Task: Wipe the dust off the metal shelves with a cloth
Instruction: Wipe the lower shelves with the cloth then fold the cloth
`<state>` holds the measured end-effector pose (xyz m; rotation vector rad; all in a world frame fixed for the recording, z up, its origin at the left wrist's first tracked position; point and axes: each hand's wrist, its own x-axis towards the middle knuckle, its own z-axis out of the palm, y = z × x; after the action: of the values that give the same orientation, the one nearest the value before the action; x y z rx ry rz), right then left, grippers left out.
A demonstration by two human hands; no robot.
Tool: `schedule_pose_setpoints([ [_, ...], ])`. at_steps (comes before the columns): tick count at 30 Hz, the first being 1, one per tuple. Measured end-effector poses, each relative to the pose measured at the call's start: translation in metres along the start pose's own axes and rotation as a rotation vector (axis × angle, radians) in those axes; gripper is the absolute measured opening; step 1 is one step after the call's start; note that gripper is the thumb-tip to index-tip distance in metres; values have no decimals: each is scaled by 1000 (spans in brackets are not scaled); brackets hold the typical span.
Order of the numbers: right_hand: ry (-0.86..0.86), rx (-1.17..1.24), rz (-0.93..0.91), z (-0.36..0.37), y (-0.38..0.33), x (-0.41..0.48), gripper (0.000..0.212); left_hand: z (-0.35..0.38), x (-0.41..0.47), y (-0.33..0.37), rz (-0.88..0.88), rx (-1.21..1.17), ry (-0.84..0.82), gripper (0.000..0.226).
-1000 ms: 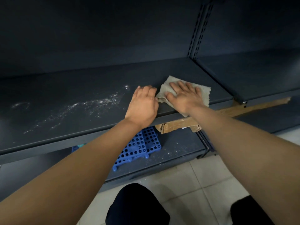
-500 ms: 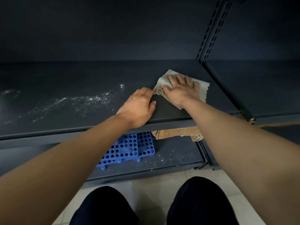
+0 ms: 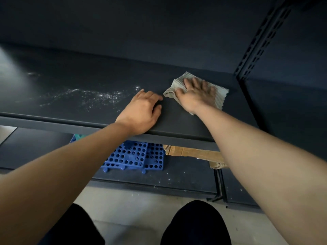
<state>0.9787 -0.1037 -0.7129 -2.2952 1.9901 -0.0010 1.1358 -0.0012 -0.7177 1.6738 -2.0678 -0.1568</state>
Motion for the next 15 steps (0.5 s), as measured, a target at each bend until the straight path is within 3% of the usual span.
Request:
schedule_pose_setpoints([
  [7,7,2,-15,-1,-11,-3,62,-3,-4,1,46,10,79,38],
  [15,-42,20,-146,8,-120,-11,62,-47,-42,-62,25,13,279,35],
])
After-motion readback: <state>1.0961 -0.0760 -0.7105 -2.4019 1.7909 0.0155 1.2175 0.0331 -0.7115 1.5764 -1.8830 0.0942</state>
